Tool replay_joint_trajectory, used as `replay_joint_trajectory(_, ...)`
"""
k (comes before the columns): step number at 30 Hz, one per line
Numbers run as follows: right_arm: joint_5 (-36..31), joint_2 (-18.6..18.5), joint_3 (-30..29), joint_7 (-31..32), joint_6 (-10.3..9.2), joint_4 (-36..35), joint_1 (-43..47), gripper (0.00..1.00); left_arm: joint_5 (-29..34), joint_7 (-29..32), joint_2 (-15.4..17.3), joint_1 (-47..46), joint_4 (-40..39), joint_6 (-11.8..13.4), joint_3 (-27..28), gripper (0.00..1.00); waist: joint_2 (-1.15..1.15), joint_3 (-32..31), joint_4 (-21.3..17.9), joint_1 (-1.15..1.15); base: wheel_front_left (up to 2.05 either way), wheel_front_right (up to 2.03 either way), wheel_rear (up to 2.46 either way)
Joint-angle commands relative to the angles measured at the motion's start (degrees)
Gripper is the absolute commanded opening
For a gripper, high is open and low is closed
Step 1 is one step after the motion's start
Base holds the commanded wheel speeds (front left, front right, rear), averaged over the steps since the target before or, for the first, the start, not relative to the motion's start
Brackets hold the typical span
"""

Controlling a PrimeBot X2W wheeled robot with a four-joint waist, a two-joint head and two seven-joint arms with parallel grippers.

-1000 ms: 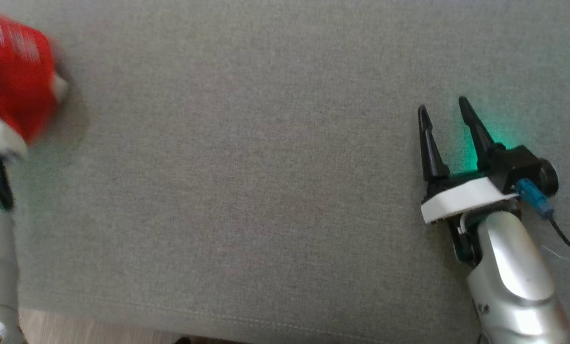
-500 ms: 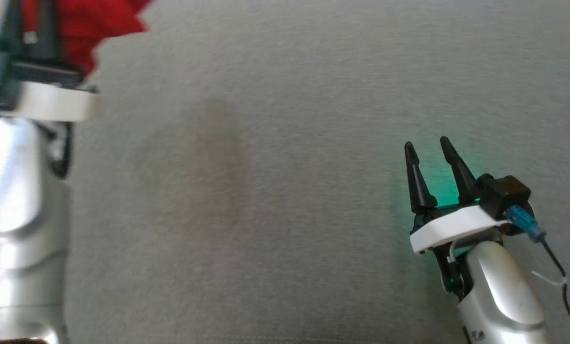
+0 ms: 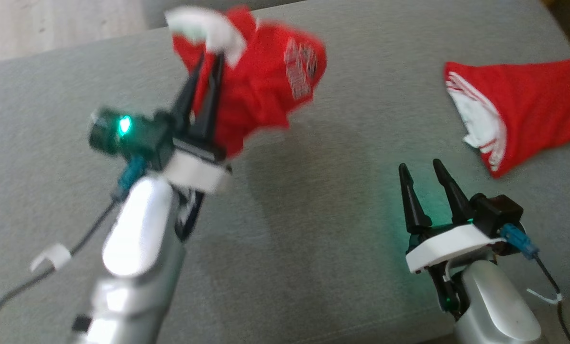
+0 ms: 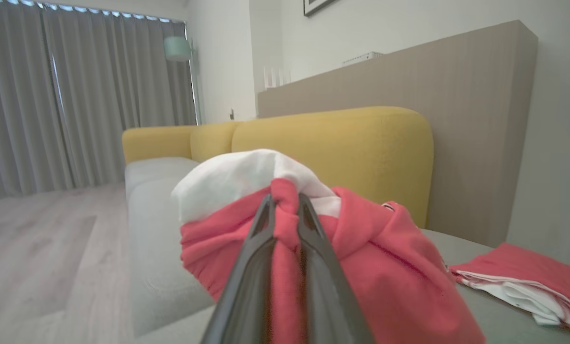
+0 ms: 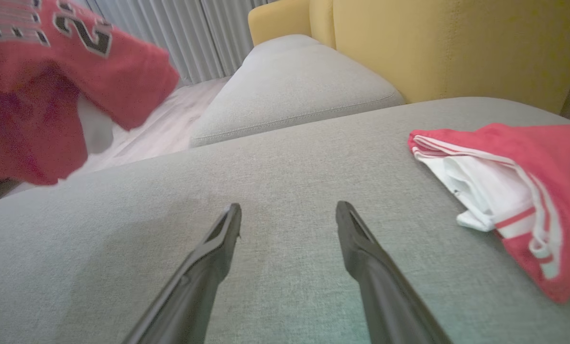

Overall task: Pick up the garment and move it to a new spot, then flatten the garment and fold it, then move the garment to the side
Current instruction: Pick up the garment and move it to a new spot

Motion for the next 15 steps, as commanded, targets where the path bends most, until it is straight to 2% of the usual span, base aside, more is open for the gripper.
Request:
replay_joint_trajectory(1, 0.4, 0.0, 1.8, -0.2, -0.04, -1.7, -0.3, 1.0, -1.2, -0.2, 0.7, 0.6, -1.3, 0.2, 1.3, 0.0, 0.0, -0.6, -2.4, 0.0, 0.0, 0.0, 0.0)
replay_joint_trajectory(2, 0.4, 0.0, 2.1, -0.2, -0.04, -1.6, -0.2, 1.0, -1.8, -0.2, 0.5, 2.0, -1.0, 0.3, 1.0, 0.27, 0.0, -0.5, -2.6, 0.0, 0.0, 0.0, 0.0)
replay_joint_trajectory(3, 0.3, 0.0, 2.3, -0.2, -0.04, -1.6, -0.2, 1.0, -2.2, -0.2, 0.4, 3.5, -0.5, 0.7, 0.8, 0.71, 0.0, -0.5, -2.7, 0.0, 0.0, 0.0, 0.0)
replay_joint_trajectory(4, 0.3, 0.0, 2.4, -0.2, -0.04, -1.6, -0.2, 1.0, -2.6, -0.2, 0.3, 5.0, 0.3, 1.2, 0.7, 1.0, 0.0, -0.4, -2.7, 0.0, 0.0, 0.0, 0.0)
replay_joint_trajectory(10, 0.1, 0.0, 1.9, -0.2, -0.04, -1.6, 0.0, 1.0, -4.2, -0.2, 0.2, 12.5, 2.6, 5.0, 3.4, 1.0, 0.0, -1.0, -0.6, 0.0, 0.0, 0.0, 0.0)
replay_joint_trajectory(15, -0.5, 0.0, 0.5, -0.2, -0.04, -1.6, 0.6, 1.0, -2.7, -0.2, 0.3, 18.1, 1.5, 6.8, 8.2, 1.0, 0.0, -3.0, 2.6, 0.0, 0.0, 0.0, 0.0)
